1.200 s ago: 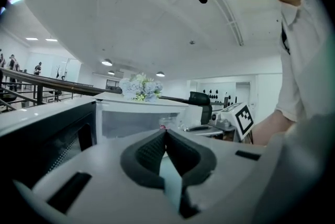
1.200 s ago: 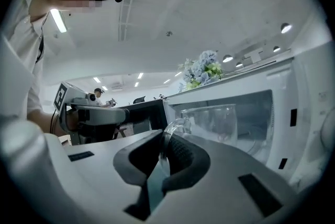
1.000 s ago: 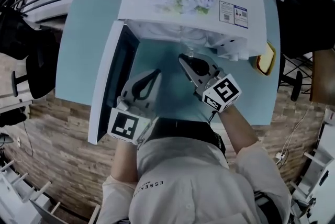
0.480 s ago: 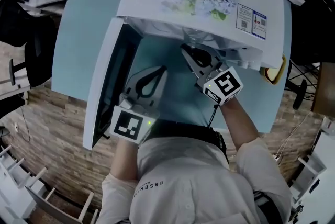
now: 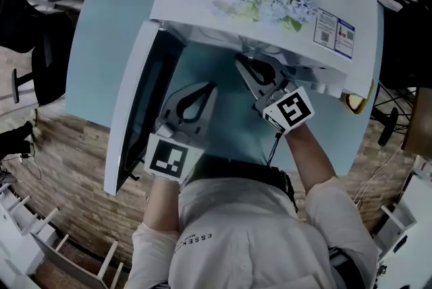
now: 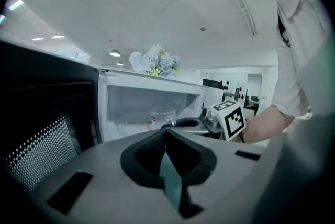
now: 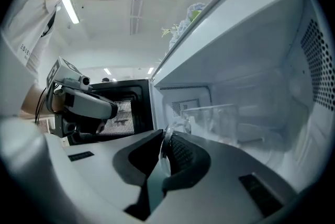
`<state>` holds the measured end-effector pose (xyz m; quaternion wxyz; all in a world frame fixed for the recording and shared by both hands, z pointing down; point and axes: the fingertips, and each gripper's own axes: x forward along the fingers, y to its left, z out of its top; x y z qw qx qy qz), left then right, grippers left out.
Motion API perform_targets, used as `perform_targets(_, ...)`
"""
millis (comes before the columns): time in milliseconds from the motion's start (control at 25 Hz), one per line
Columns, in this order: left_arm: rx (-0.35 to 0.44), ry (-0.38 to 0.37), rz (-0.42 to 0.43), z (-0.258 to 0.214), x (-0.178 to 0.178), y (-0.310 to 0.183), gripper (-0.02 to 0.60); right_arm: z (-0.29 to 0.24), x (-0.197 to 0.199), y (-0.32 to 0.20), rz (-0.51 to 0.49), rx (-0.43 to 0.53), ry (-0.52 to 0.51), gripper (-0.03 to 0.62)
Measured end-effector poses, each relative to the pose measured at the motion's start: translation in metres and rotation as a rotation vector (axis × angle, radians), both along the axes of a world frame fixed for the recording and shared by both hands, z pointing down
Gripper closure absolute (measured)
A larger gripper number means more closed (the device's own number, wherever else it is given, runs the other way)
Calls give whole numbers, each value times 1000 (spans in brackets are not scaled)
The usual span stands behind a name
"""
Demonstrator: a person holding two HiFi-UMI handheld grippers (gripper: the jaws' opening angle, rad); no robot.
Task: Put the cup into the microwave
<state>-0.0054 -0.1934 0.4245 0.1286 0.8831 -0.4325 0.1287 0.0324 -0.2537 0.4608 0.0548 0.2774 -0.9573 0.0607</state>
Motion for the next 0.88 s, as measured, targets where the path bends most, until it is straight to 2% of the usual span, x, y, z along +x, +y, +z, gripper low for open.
perform_targets(160,-6,3,-6,3,0,-2,580,0,0,-4,3,7,-20,569)
perform_targets(400,-10,17,2,4,6,-5,580,10,14,-20,78,-2,17,569)
perform_targets(600,-16,21,-4,7,5,-9,580,13,15,-28,87,-6,12,571)
perform_targets(880,-22,28,-8,9,3,-13,580,16,15,-46,167,-58,7,569)
